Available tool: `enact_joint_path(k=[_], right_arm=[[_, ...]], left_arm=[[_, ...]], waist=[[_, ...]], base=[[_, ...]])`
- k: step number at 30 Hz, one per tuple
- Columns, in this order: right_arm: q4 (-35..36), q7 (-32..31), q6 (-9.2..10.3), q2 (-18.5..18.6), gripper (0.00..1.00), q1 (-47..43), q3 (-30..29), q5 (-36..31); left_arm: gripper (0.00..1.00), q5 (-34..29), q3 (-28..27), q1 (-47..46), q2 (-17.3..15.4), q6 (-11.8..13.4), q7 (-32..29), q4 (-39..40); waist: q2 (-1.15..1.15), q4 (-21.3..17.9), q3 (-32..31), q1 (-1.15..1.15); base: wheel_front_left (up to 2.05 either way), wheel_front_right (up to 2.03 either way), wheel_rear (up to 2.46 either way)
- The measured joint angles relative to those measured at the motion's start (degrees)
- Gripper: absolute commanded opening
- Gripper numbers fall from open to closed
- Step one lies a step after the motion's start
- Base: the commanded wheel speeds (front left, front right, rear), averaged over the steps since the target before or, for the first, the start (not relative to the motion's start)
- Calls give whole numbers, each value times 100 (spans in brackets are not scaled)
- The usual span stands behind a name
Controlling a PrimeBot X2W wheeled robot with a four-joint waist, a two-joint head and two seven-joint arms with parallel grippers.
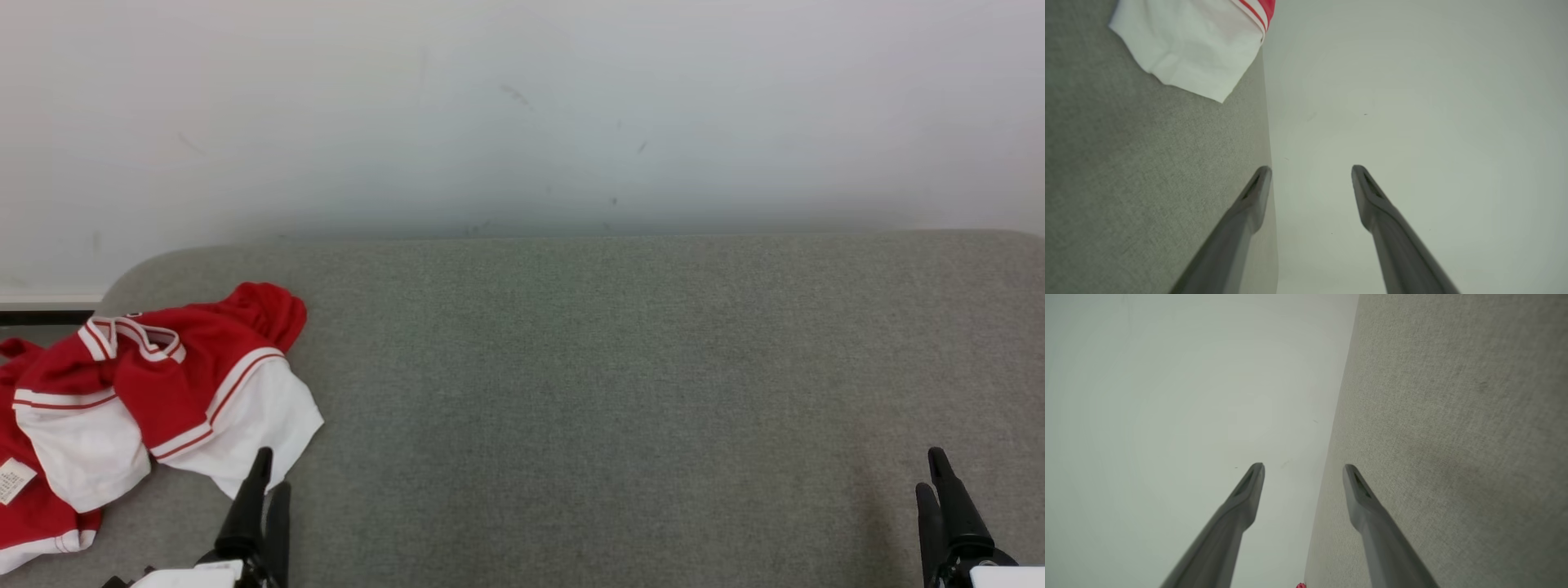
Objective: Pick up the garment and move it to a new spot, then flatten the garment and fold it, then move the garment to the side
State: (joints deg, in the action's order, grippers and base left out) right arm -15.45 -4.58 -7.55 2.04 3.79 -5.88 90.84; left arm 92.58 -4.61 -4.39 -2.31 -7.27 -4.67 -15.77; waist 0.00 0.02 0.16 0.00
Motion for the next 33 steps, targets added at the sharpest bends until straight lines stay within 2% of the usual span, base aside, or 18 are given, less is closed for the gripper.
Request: enact_joint_path(k=[11, 33], right_arm=[[244, 297, 1, 74, 100, -84, 136, -1009], [610, 770, 1, 392, 100, -220, 548, -3654]], left_arm=[[100, -745, 192, -2, -1, 77, 307, 68], [100, -3952, 572, 42, -52, 479, 787, 323]], waist=[[0, 0, -1, 0], [0, 27, -11, 0]], base=[[0, 0, 0], [0, 0, 0]])
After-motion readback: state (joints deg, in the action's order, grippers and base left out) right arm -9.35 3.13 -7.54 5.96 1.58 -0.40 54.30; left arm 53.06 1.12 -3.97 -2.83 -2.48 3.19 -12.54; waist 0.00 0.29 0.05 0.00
